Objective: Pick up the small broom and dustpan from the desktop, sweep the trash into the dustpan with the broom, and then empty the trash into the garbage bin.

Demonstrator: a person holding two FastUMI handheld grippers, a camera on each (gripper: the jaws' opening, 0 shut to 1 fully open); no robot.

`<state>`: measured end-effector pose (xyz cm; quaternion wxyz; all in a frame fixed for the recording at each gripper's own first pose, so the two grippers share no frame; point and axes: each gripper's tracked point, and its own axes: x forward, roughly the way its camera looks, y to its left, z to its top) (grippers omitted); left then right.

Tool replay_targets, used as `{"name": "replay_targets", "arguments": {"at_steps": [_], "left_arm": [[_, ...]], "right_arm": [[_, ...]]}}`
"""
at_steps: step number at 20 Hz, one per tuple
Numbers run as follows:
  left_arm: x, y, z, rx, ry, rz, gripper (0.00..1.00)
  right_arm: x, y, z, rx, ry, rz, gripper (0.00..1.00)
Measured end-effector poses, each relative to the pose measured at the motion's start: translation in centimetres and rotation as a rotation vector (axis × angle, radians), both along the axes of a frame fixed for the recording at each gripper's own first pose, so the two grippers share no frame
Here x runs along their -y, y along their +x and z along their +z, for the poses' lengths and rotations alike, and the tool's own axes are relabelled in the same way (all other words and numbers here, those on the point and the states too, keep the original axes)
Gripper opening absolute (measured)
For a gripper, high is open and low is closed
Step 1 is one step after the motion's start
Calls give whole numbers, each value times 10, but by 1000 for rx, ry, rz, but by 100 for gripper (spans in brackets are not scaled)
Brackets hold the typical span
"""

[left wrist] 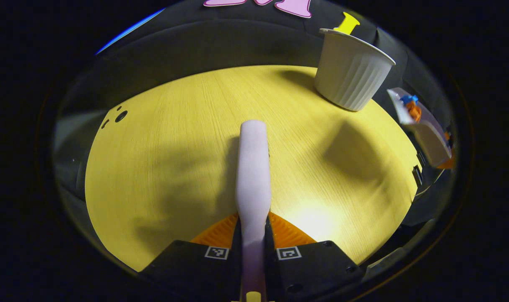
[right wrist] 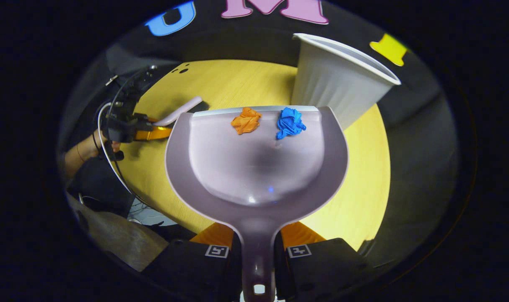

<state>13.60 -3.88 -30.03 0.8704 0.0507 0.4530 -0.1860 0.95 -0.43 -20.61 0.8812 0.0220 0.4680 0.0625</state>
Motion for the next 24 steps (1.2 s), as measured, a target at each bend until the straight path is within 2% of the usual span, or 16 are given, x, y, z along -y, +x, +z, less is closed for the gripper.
{"name": "replay_targets", "arguments": {"at_steps": [1, 2, 3, 5, 8, 12, 15, 16, 17, 19, 20, 21, 23, 24], "left_arm": [[-1, -4, -5, -14, 3, 4, 27], [-2, -6, -8, -26, 4, 6, 30], [-3, -9, -12, -40, 10, 6, 27], [-4, -10, -13, -46, 21, -5, 28], [-6, -9, -13, -53, 63, -22, 27], [-7, -10, -13, -62, 91, -12, 28], [-7, -10, -14, -71, 93, -14, 28], [-7, -10, -15, -73, 95, -16, 24], [-7, -9, -14, -72, 95, -15, 28], [-6, -9, -15, -67, 88, -12, 28], [-6, -9, -15, -66, 85, -10, 24], [-6, -9, -15, -65, 83, -11, 28], [-6, -9, -15, -62, 84, -11, 28], [-6, -8, -15, -58, 84, -6, 28]], "right_arm": [[4, 0, 16, 2, 4, -29, 36], [11, 0, 29, 4, 7, -47, 36], [21, -3, 41, 9, 14, -69, 36], [43, -7, 69, 15, 33, -115, 36], [80, -5, 97, 11, -3, -154, 36], [122, 27, 135, 3, -15, -183, 36], [138, 51, 139, -14, 8, -200, 35], [140, 59, 139, -19, 19, -208, 35], [144, 67, 138, -16, 24, -220, 35], [151, 78, 135, 1, 20, -244, 34], [153, 82, 134, 14, 18, -249, 34], [156, 85, 134, 30, 12, -253, 34], [164, 90, 141, 60, -11, -245, 34], [170, 94, 146, 71, -32, -229, 31]]}}
